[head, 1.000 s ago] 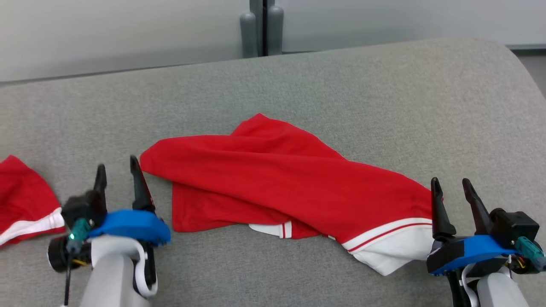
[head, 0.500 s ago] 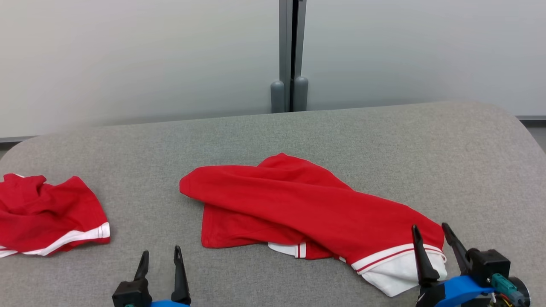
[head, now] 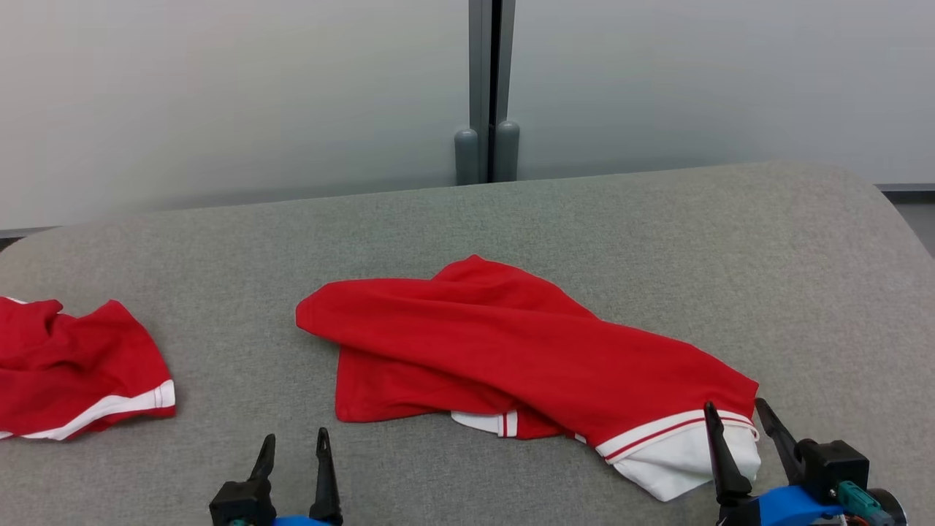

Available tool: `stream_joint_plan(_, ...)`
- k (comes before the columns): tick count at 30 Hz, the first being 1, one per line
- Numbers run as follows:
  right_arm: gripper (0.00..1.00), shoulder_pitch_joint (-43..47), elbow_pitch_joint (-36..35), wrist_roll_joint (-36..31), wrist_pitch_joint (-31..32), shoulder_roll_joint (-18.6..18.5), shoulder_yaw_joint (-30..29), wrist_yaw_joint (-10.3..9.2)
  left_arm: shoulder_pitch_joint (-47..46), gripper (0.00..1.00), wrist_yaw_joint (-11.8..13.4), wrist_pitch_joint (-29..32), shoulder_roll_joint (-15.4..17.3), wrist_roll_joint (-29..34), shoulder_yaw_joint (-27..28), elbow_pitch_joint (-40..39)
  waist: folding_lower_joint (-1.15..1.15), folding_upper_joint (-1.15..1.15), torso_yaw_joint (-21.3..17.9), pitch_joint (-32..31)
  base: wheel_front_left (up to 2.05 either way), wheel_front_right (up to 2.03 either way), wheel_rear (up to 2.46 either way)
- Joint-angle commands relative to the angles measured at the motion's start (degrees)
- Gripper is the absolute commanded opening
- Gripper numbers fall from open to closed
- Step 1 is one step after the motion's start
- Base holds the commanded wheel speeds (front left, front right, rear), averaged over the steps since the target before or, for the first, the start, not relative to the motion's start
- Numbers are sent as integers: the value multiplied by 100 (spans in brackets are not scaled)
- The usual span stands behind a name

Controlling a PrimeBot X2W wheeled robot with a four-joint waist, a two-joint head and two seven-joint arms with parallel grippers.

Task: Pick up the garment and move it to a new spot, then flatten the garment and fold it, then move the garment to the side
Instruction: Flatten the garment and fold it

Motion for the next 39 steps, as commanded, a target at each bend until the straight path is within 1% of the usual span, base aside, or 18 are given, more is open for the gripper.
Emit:
stream_joint_plan(1, 100, -22, -11, -61, -29, -26, 14, 1, -231, 100, -51, -3, 0, -92, -82, 82, 0, 1, -44, 90, 0, 0, 0)
stream_joint_plan(4, 100, -123, -46, -60, -29, -26, -1, 1, -439, 100, -115, -3, 6, -329, -194, 265, 0, 1, -146, 285, 0, 0, 0)
stream_joint_plan(6, 100, -195, -68, -69, -29, -26, -31, 1, -628, 100, -108, -3, 1, -397, -265, 338, 0, 1, -223, 411, 0, 0, 0)
stream_joint_plan(10, 100, -317, -99, -83, -29, -27, -94, 1, -892, 100, 17, -2, 6, -564, -218, 576, 0, 1, -393, 640, 0, 0, 0)
stream_joint_plan(14, 100, -440, -133, -100, -30, -28, -182, 1, -1123, 100, 62, -3, 2, -555, -166, 823, 0, 1, -564, 855, 0, 0, 0)
stream_joint_plan(18, 100, -491, -136, -133, -29, -26, -354, 1, -1267, 100, 181, -2, 3, -719, -12, 1110, 0, 1, -665, 1024, 0, 0, 0)
stream_joint_plan(21, 100, -437, -79, -192, -29, -25, -489, 1, -1300, 100, 295, 8, 6, -795, 1, 1270, 0, 1, -685, 1074, 0, 0, 0)
stream_joint_plan(22, 100, -400, -55, -217, -29, -25, -524, 1, -1296, 88, 316, 8, 8, -835, 5, 1306, 0, 1, -685, 1082, 0, 0, 0)
stream_joint_plan(23, 100, -365, -22, -251, -29, -25, -552, 1, -1302, 66, 300, 9, 10, -849, -18, 1331, 0, 1, -681, 1088, 0, 0, 0)
stream_joint_plan(24, 100, -365, -22, -251, -29, -25, -552, 1, -1302, 66, 300, 9, 10, -849, -18, 1331, 0, 1, -681, 1088, 0, 0, 0)
stream_joint_plan(25, 100, -305, 48, -313, -29, -23, -550, 1, -1319, 4, 209, 13, 2, -847, -111, 1389, 0, 1, -666, 1093, 0, 0, 0)
stream_joint_plan(26, 100, -278, 101, -327, -29, -23, -528, 1, -1331, 0, 163, 15, -9, -855, -136, 1410, 0, 1, -656, 1097, 0, 0, 0)
stream_joint_plan(33, 100, -314, 439, -190, -30, -22, -378, 1, -1377, 0, 95, 21, -4, -875, -258, 1459, 0, 1, -601, 1120, 0, 0, 0)
stream_joint_plan(39, 100, -432, 680, -248, -30, -23, -209, 1, -1345, 0, 78, 25, -3, -811, -282, 1437, 0, 1, -528, 1158, 0, 0, 0)
